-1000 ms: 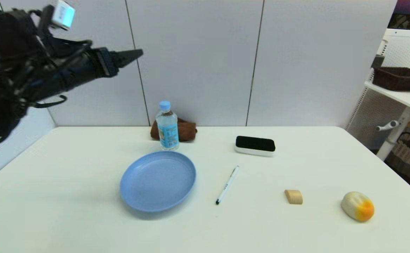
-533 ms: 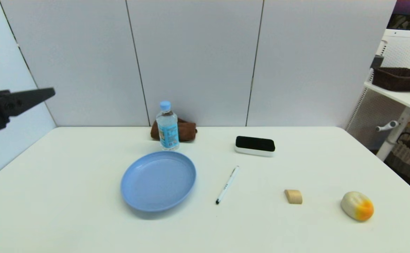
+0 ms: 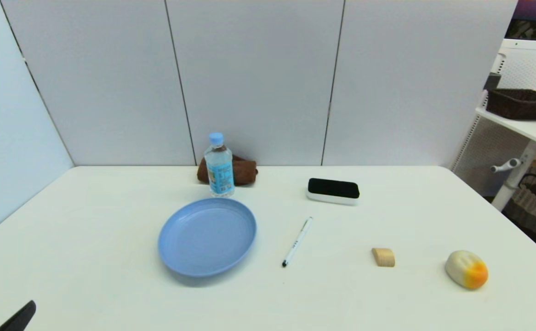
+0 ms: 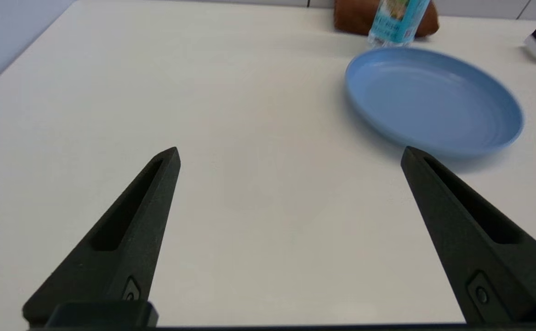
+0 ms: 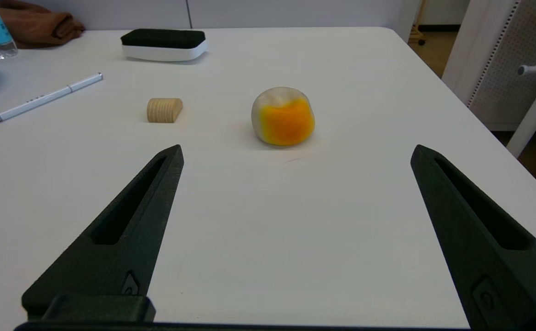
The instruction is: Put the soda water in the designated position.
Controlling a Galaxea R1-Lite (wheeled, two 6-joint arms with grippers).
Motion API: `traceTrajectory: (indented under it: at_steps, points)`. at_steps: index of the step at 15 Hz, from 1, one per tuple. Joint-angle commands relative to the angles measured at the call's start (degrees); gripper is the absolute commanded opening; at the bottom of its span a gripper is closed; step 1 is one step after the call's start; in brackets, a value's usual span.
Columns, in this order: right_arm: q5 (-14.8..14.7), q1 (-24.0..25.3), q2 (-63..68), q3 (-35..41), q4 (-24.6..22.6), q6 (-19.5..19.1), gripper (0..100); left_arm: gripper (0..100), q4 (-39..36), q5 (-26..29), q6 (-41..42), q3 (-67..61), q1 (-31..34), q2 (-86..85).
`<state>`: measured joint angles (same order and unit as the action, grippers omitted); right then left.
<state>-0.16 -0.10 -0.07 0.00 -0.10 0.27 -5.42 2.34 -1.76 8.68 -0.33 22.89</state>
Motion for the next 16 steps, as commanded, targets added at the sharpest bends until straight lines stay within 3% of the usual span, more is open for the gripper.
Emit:
traceTrajectory:
  at_steps: [1, 3, 16]
  points:
    - [-0.02, 0.01, 0.07, 0.0, 0.01, 0.0, 100, 100, 1.65, -1.9, 0.7, -8.68, 0.07, -16.39]
    - [-0.02, 0.01, 0.07, 0.0, 0.01, 0.0, 100, 100, 6.39, -2.52, 1.58, -8.42, 0.15, -20.35]
    - [-0.02, 0.01, 0.07, 0.0, 0.01, 0.0, 100, 100, 5.51, -2.34, 1.84, -8.68, 0.24, -22.98]
